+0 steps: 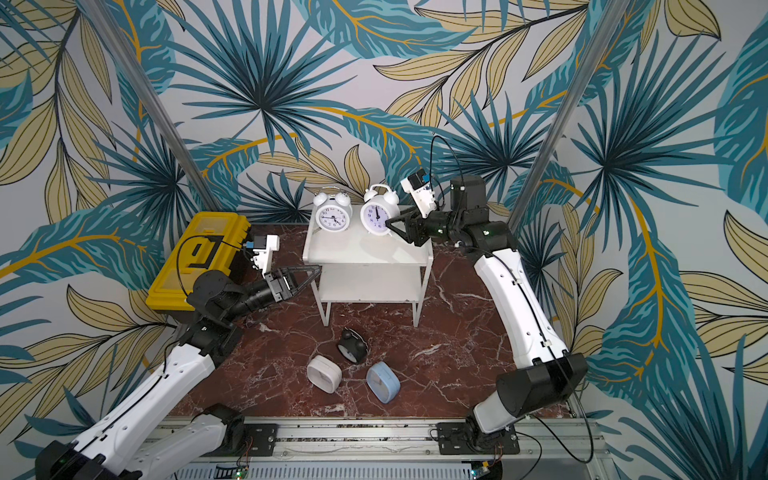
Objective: Place the alarm clocks on the shelf by style
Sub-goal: Place the alarm on the shelf.
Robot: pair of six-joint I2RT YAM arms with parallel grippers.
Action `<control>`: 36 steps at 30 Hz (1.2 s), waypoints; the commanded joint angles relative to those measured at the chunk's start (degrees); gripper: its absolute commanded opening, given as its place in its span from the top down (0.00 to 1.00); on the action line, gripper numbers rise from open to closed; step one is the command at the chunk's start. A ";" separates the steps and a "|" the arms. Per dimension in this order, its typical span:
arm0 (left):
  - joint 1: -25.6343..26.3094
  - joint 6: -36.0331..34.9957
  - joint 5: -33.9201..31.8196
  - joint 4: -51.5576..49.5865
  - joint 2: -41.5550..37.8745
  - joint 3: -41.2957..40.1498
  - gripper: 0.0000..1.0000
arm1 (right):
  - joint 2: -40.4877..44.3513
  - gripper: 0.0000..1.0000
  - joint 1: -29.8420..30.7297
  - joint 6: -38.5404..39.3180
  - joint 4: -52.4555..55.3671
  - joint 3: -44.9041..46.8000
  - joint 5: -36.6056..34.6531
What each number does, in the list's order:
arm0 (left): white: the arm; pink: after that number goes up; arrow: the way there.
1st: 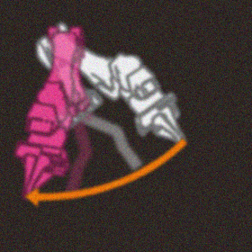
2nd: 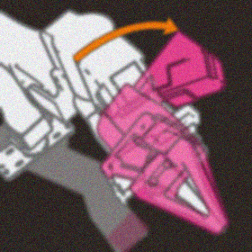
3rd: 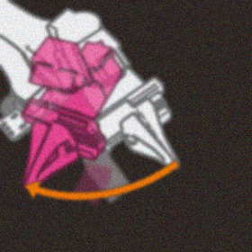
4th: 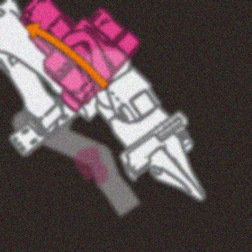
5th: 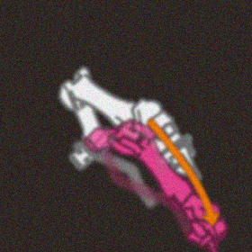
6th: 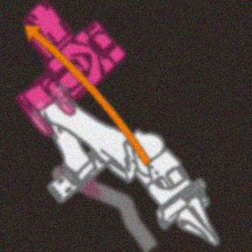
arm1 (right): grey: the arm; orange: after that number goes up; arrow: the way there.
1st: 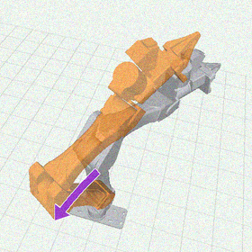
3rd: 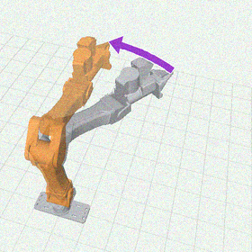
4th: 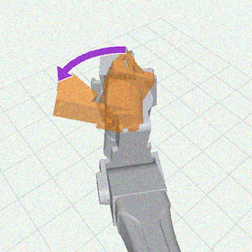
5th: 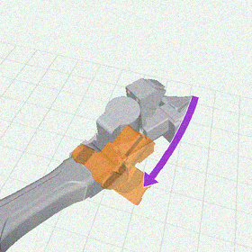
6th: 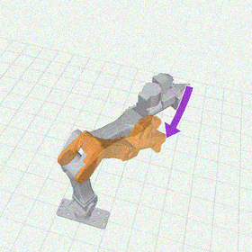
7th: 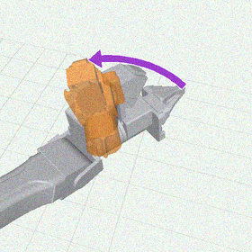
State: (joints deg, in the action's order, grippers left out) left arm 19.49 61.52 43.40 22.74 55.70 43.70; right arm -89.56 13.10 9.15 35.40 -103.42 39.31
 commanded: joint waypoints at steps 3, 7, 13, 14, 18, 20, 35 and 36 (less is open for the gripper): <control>-0.23 -0.26 -0.76 2.47 -0.59 -2.32 0.11 | -1.29 0.75 -0.27 0.94 -2.08 -1.17 2.59; -0.16 -0.69 -0.60 2.32 -0.37 -2.31 0.11 | -1.58 0.72 -0.36 0.50 -2.34 -0.85 2.47; -0.22 -1.35 -0.01 2.76 0.52 -2.13 0.11 | -1.32 0.58 -0.45 -1.36 -3.40 0.66 2.34; -0.23 -1.35 0.17 2.87 0.70 -2.04 0.12 | -1.32 0.56 -0.45 -1.72 -3.47 0.69 2.24; -0.23 -1.40 0.42 3.44 0.86 -2.28 0.12 | -1.38 0.51 -0.45 -2.21 -3.41 0.76 1.95; -0.16 -1.48 0.44 3.58 0.77 -2.39 0.12 | -1.32 0.50 -0.44 -2.28 -3.32 0.91 1.71; -0.19 -1.25 0.55 4.42 1.16 -2.75 0.12 | 0.07 0.37 -0.70 -0.71 -0.81 2.27 -1.20; -0.23 -1.31 0.61 4.44 1.21 -2.82 0.12 | 0.32 0.36 -0.86 -0.68 -0.77 2.53 -1.25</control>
State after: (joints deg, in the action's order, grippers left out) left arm 19.49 60.95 43.31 25.12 56.64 42.41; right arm -90.74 12.71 7.60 33.36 -102.35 39.03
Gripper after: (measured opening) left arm 0.882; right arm 0.636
